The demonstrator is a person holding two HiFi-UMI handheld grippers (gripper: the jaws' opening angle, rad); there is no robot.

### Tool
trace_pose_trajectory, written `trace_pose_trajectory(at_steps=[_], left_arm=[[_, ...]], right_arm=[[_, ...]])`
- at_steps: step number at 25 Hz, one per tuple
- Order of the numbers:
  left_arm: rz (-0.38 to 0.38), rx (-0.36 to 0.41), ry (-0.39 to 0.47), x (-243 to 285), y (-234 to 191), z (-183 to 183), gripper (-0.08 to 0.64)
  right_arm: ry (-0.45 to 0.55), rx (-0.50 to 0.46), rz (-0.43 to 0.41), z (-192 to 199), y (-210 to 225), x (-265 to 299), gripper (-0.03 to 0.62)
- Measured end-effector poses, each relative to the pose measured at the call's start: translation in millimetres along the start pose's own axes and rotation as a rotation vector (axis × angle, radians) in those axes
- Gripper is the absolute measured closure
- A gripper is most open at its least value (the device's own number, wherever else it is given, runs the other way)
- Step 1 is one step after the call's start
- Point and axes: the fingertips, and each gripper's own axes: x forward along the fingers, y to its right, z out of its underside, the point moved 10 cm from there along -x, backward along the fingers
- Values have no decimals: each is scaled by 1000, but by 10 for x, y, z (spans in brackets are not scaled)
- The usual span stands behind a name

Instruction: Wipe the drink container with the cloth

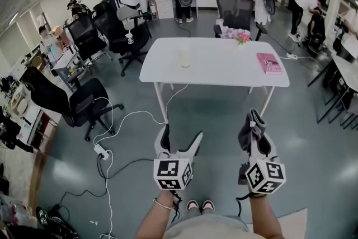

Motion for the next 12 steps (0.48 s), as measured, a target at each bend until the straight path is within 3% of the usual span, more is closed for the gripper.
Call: trace_pose_trajectory(at_steps=[12], left_arm=[[-45, 10, -26, 75, 4, 67, 72]], right_arm=[[9, 19, -18, -5, 191, 134, 520]])
